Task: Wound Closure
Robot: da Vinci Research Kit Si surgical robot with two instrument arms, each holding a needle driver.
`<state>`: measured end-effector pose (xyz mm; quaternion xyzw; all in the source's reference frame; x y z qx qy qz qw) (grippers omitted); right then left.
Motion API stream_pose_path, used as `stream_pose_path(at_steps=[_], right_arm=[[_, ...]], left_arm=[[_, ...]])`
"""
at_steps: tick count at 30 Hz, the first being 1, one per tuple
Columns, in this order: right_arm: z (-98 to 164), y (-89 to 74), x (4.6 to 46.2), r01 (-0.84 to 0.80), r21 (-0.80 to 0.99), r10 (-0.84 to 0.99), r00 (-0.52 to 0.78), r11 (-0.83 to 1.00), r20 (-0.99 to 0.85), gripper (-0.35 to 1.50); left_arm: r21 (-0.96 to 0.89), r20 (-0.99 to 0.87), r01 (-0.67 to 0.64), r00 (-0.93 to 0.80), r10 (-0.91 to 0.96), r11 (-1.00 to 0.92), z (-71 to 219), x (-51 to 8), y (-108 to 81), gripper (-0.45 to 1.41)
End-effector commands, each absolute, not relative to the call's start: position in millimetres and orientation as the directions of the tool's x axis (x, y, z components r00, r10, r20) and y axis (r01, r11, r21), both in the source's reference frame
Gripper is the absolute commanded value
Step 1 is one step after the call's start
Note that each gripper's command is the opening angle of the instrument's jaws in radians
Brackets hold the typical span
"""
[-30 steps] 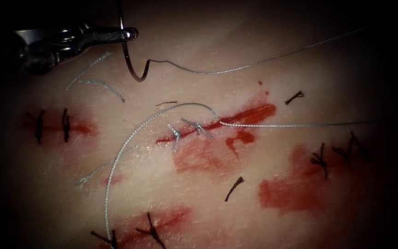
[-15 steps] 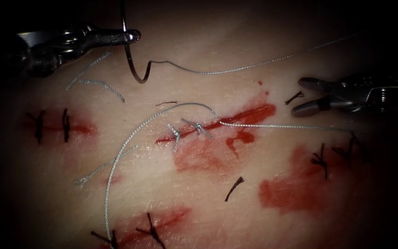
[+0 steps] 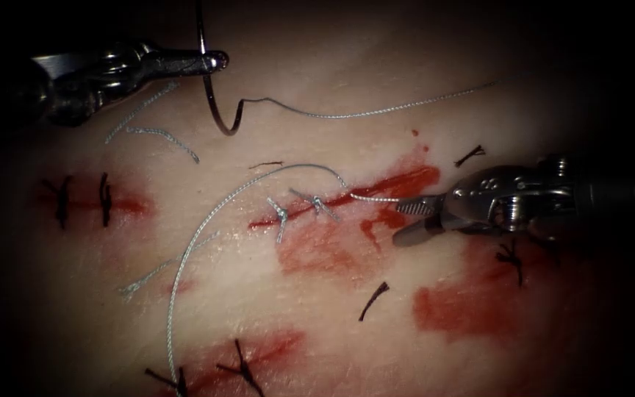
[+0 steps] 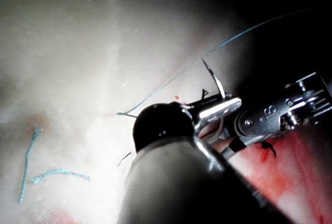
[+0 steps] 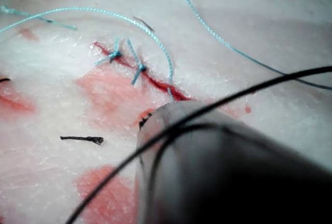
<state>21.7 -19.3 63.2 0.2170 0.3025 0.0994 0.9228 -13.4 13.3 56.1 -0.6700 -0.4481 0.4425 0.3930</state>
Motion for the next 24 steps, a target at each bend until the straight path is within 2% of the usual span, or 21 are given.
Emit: stream_pose_path(at_steps=[1, 8, 10, 12, 19, 20, 22, 23, 24], right_arm=[[64.3, -19.1, 22.4, -0.054, 0.449, 0.308, 0.798, 0.892, -0.517, 0.36], [65.3, -18.2, 22.2, -0.070, 0.410, 0.293, 0.808, 0.909, -0.512, 0.36], [65.2, -18.3, 22.1, -0.059, 0.405, 0.281, 0.808, 0.912, -0.517, 0.51], [64.9, -18.3, 22.1, -0.059, 0.407, 0.283, 0.808, 0.912, -0.517, 0.42], [64.9, -18.5, 22.3, -0.058, 0.406, 0.281, 0.810, 0.912, -0.515, 0.42], [64.8, -18.5, 22.3, -0.057, 0.406, 0.280, 0.810, 0.912, -0.515, 0.54], [64.4, -18.8, 22.0, -0.052, 0.407, 0.277, 0.810, 0.912, -0.517, 0.66], [63.7, -19.4, 21.7, -0.046, 0.406, 0.272, 0.810, 0.913, -0.519, 0.44], [63.5, -19.6, 21.7, -0.044, 0.407, 0.271, 0.810, 0.912, -0.520, 0.54]], left_arm=[[-0.924, -0.241, 0.251, 0.205, 0.949, -0.289, 56.6, -13.9, 13.3, -0.45], [-0.925, -0.244, 0.246, 0.202, 0.949, -0.290, 56.7, -14.0, 13.2, -0.45], [-0.925, -0.244, 0.246, 0.202, 0.948, -0.291, 56.7, -14.0, 13.2, -0.45], [-0.925, -0.245, 0.246, 0.202, 0.948, -0.291, 56.7, -14.0, 13.2, -0.45], [-0.925, -0.245, 0.244, 0.199, 0.949, -0.291, 56.7, -14.0, 13.1, -0.45], [-0.925, -0.245, 0.244, 0.200, 0.949, -0.291, 56.7, -14.0, 13.1, -0.45], [-0.925, -0.245, 0.244, 0.199, 0.949, -0.291, 56.7, -14.0, 13.1, -0.45], [-0.925, -0.245, 0.244, 0.199, 0.949, -0.291, 56.7, -14.0, 13.1, -0.45], [-0.925, -0.245, 0.244, 0.199, 0.949, -0.291, 56.7, -14.0, 13.1, -0.45]])
